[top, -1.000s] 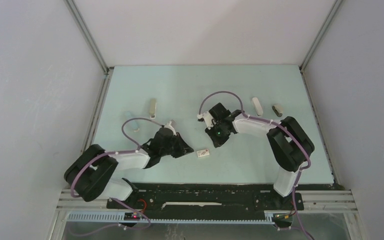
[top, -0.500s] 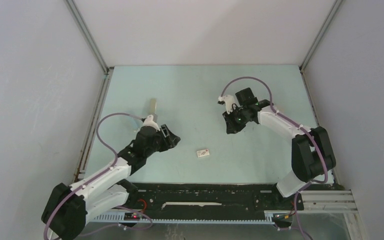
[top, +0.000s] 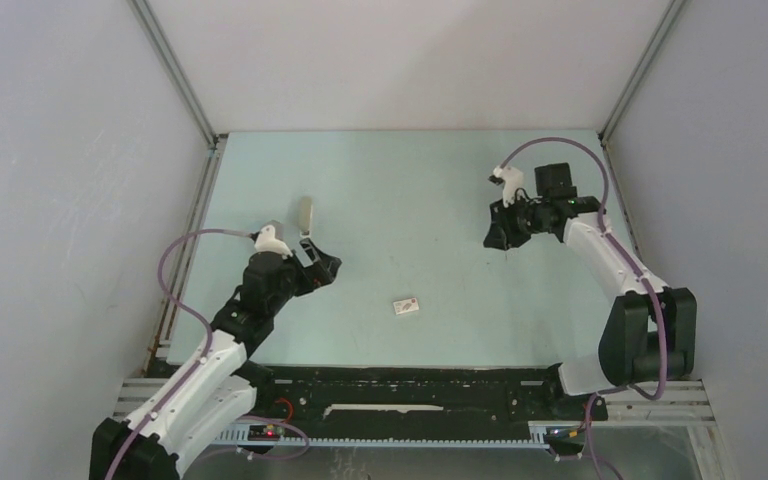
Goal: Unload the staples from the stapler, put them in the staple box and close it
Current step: Close the staple box at the center of the board.
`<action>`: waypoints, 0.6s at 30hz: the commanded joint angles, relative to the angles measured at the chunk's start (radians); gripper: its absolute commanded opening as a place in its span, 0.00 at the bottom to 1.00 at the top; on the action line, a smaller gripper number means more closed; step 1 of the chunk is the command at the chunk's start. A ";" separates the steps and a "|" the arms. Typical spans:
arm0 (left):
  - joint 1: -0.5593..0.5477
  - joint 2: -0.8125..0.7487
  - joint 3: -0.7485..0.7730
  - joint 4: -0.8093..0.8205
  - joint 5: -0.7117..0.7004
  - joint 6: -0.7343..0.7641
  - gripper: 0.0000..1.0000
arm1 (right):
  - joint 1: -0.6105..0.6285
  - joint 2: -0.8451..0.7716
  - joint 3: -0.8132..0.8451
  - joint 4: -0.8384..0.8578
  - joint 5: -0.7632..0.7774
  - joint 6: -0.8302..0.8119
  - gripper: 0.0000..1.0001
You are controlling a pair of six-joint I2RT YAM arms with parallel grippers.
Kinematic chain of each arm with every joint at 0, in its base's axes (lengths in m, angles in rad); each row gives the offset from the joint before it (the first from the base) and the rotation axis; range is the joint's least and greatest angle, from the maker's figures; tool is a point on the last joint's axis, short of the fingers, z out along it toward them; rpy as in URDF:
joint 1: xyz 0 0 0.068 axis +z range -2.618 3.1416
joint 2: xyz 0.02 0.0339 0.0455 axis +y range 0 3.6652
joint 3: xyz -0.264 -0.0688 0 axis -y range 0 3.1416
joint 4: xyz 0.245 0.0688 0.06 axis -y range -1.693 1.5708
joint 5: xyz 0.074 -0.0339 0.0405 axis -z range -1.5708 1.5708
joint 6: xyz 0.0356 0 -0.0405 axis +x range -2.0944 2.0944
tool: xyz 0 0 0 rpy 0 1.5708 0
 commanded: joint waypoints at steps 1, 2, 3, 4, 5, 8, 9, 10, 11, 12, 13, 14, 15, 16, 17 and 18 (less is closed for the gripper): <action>0.056 -0.042 0.037 -0.006 0.011 0.047 1.00 | -0.070 -0.078 -0.002 -0.023 -0.071 -0.042 0.38; 0.072 -0.045 0.041 -0.006 0.027 0.049 1.00 | -0.085 -0.088 0.002 -0.033 -0.075 -0.050 0.40; 0.088 -0.046 0.048 -0.006 0.038 0.052 1.00 | -0.097 -0.096 0.010 -0.049 -0.079 -0.062 0.43; 0.104 -0.046 0.055 -0.009 0.064 0.055 1.00 | -0.110 -0.104 0.017 -0.062 -0.083 -0.067 0.44; 0.117 -0.046 0.065 -0.015 0.083 0.057 1.00 | -0.122 -0.110 0.027 -0.076 -0.086 -0.071 0.46; 0.146 -0.050 0.104 -0.044 0.105 0.072 1.00 | -0.154 -0.131 0.056 -0.114 -0.091 -0.088 0.50; 0.155 -0.052 0.118 -0.057 0.109 0.080 1.00 | -0.166 -0.139 0.065 -0.124 -0.087 -0.092 0.53; 0.166 -0.054 0.131 -0.067 0.114 0.086 1.00 | -0.175 -0.150 0.077 -0.136 -0.082 -0.100 0.55; 0.177 -0.058 0.146 -0.076 0.124 0.095 1.00 | -0.182 -0.160 0.091 -0.145 -0.078 -0.106 0.56; 0.189 -0.061 0.159 -0.083 0.133 0.101 1.00 | -0.190 -0.168 0.102 -0.156 -0.074 -0.112 0.57; 0.201 -0.062 0.173 -0.091 0.144 0.109 1.00 | -0.202 -0.175 0.118 -0.168 -0.072 -0.117 0.58; 0.219 -0.063 0.187 -0.096 0.157 0.112 1.00 | -0.210 -0.181 0.138 -0.180 -0.070 -0.124 0.59; 0.234 -0.063 0.198 -0.101 0.172 0.116 1.00 | -0.219 -0.186 0.155 -0.193 -0.069 -0.128 0.60; 0.248 -0.063 0.210 -0.104 0.185 0.116 1.00 | -0.226 -0.190 0.178 -0.203 -0.068 -0.134 0.62; 0.263 -0.065 0.223 -0.107 0.199 0.116 1.00 | -0.235 -0.195 0.198 -0.215 -0.070 -0.138 0.63; 0.275 -0.068 0.232 -0.109 0.208 0.114 1.00 | -0.242 -0.198 0.218 -0.229 -0.072 -0.142 0.64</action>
